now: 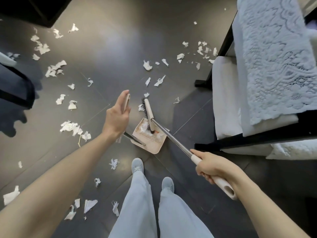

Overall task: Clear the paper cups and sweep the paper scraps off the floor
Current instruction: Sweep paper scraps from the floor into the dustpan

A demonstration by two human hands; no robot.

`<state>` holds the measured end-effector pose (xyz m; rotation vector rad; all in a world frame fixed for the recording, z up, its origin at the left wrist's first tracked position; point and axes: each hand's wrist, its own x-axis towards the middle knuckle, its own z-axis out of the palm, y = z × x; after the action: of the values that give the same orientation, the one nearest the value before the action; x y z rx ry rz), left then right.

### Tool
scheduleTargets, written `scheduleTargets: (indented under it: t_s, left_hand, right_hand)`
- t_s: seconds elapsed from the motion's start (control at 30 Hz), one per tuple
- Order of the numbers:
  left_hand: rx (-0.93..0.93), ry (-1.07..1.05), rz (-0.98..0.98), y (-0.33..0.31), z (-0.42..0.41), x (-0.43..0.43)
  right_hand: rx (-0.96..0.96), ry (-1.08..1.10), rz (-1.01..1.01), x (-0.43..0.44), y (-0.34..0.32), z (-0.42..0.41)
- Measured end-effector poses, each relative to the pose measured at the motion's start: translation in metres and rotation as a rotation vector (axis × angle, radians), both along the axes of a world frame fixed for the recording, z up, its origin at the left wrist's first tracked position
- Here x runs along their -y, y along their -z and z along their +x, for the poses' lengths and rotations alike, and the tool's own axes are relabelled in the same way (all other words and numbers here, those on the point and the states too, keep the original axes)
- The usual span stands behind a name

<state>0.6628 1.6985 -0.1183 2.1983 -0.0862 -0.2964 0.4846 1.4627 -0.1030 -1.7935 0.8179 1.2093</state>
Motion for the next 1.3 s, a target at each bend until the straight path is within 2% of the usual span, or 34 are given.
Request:
scheduleTargets:
  t_s: [0.17, 0.3, 0.47, 0.6, 0.73, 0.8, 0.93, 1.07, 1.3]
  left_hand:
    - [-0.029, 0.045, -0.07, 0.0, 0.024, -0.02]
    - [-0.05, 0.057, -0.081, 0.005, 0.043, -0.05]
    - [-0.043, 0.079, -0.085, 0.001, 0.078, -0.068]
    - [-0.005, 0.098, -0.024, 0.0, 0.1, -0.065]
    - [0.007, 0.121, 0.012, 0.005, 0.114, -0.075]
    - [-0.032, 0.149, -0.004, 0.011, 0.12, -0.084]
    - [-0.032, 0.113, 0.023, 0.008, 0.132, -0.088]
    - [-0.061, 0.085, -0.067, 0.009, 0.144, -0.083]
    - [-0.038, 0.011, -0.101, 0.004, 0.153, -0.093]
  right_hand:
    - [0.078, 0.11, -0.064, 0.009, -0.016, 0.022]
    - [0.112, 0.179, -0.169, 0.01, 0.001, 0.06]
    - [0.085, 0.097, -0.333, 0.01, 0.031, 0.12]
    - [0.059, 0.054, -0.373, 0.008, 0.042, 0.151]
    - [0.013, 0.102, -0.286, -0.014, 0.055, 0.167]
    - [-0.009, 0.06, -0.251, -0.032, 0.056, 0.168]
    - [-0.035, 0.125, -0.089, -0.075, 0.047, 0.167]
    - [-0.046, 0.226, 0.06, -0.101, 0.028, 0.166]
    - [-0.01, -0.103, -0.091, -0.108, -0.018, 0.16]
